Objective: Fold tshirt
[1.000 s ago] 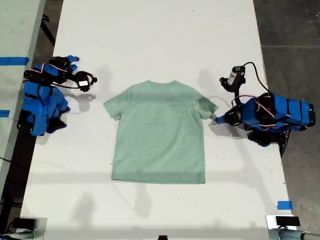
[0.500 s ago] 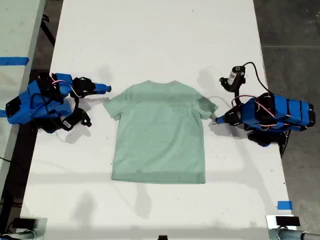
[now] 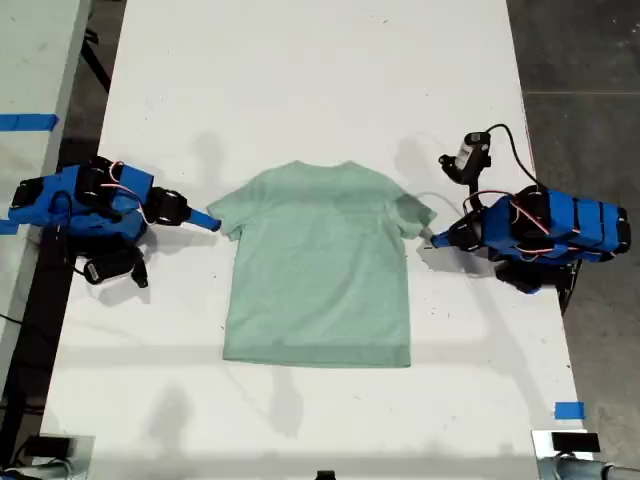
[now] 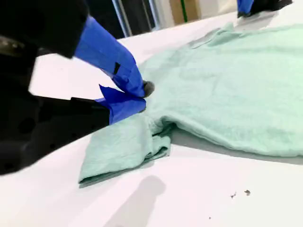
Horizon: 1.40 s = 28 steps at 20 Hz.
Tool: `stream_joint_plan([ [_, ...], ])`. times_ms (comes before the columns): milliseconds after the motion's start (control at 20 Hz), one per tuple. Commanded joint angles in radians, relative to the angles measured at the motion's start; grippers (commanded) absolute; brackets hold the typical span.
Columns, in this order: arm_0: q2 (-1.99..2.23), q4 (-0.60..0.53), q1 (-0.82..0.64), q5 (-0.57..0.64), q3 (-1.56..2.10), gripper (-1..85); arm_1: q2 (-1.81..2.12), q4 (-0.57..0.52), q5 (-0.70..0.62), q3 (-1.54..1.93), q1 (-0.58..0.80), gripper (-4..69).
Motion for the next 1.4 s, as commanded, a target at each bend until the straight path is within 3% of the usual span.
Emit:
stream_joint_plan([
  [0,0.103,-0.017,0.072,-0.025,-0.002,0.1,0.101,0.064,0.066,-0.044,0.02,-1.7],
  [50,0.103,-0.029,0.086,-0.026,-0.003,0.1,0.101,0.064,0.347,-0.044,0.043,-1.5],
  [100,0.103,-0.052,0.107,-0.026,-0.003,0.1,0.101,0.064,0.525,-0.044,0.052,-1.0],
  [150,0.103,-0.052,0.091,-0.049,-0.003,0.1,0.101,0.052,0.566,-0.044,0.043,-0.8],
  [250,0.103,-0.046,0.084,-0.12,-0.003,0.1,0.101,0.055,0.463,-0.041,0.048,-0.6],
  [300,0.103,-0.06,0.089,-0.14,-0.003,0.1,0.101,0.055,0.657,-0.044,0.052,-1.5],
  [350,0.103,-0.055,0.091,-0.166,-0.005,0.1,0.101,0.023,0.669,-0.049,0.035,-1.5],
  [400,0.103,-0.051,0.089,-0.196,-0.006,0.1,0.103,0.005,0.589,-0.058,-0.038,-1.5],
  [450,0.103,-0.064,0.094,-0.216,-0.014,0.1,0.103,0.012,0.686,-0.067,-0.084,-1.5],
  [550,0.103,-0.087,0.1,-0.249,-0.043,0.1,0.103,-0.005,0.666,-0.1,-0.054,-1.5],
  [750,0.086,-0.052,0.061,-0.259,-0.129,0.1,0.066,0.166,0.643,-0.319,-0.015,-1.5],
  [950,-0.089,-0.026,0.017,-0.244,-0.313,0.1,-0.255,0.181,0.525,-0.569,0.041,-1.3],
  [1150,-0.43,-0.003,-0.021,-0.199,-0.604,0.1,-0.554,0.198,0.374,-0.795,0.095,0.5],
  [1350,-0.626,0.075,-0.051,-0.186,-0.85,0.1,-0.819,0.31,0.153,-1.031,0.186,5.9],
])
